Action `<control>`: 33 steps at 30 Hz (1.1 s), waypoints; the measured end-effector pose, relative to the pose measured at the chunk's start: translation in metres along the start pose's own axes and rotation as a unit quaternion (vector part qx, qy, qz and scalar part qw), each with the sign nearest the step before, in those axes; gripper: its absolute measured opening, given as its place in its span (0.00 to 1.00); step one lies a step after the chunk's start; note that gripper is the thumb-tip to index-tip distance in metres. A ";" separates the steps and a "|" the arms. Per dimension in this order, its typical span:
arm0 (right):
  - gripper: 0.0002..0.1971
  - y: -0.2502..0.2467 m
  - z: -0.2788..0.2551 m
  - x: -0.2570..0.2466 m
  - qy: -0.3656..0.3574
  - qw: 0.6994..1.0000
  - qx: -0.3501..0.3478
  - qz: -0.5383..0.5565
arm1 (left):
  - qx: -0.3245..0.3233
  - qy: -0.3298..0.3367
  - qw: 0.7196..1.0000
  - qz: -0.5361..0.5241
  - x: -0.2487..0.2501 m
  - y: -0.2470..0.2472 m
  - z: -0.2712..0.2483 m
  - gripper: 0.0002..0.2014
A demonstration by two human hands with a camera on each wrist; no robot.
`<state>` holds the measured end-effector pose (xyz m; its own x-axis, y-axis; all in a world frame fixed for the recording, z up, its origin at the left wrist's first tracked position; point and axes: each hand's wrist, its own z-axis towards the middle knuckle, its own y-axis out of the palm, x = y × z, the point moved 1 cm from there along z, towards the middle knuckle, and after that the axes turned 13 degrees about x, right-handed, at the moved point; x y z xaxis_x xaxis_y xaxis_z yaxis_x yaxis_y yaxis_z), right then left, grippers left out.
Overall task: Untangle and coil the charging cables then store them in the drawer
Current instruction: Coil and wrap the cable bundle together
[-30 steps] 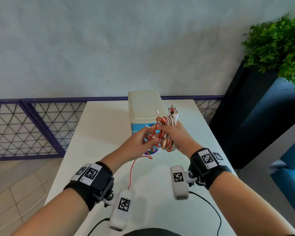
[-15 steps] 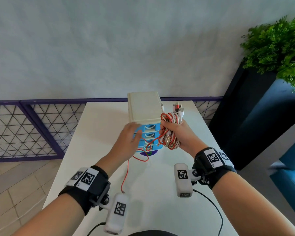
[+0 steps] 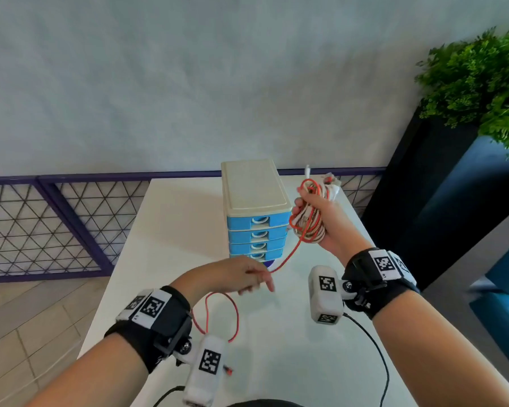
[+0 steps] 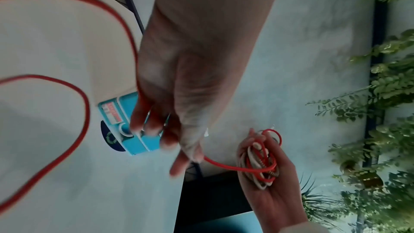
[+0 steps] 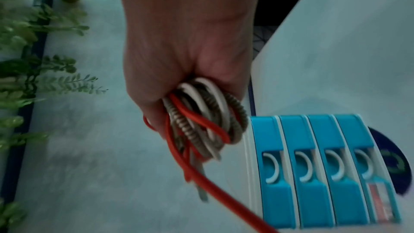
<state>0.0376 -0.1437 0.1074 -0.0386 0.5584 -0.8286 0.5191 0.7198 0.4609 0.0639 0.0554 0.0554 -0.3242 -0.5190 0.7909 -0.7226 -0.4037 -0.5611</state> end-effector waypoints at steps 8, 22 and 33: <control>0.03 0.002 -0.017 0.008 -0.025 0.939 -0.058 -0.338 | 0.342 0.083 0.934 0.066 0.023 -0.027 0.013 0.06; 0.05 0.002 -0.020 0.030 0.153 0.969 -0.149 -0.121 | 0.386 0.028 0.921 -0.036 0.027 -0.032 0.009 0.15; 0.13 -0.010 0.004 0.026 -0.010 0.983 0.009 -0.185 | 0.146 -0.117 0.898 -0.398 0.028 -0.029 -0.008 0.11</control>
<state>0.0347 -0.1381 0.0794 -0.2110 0.2526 -0.9443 0.4879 0.8643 0.1222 0.0709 0.0584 0.0956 0.3855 -0.1085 0.9163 -0.4668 -0.8795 0.0922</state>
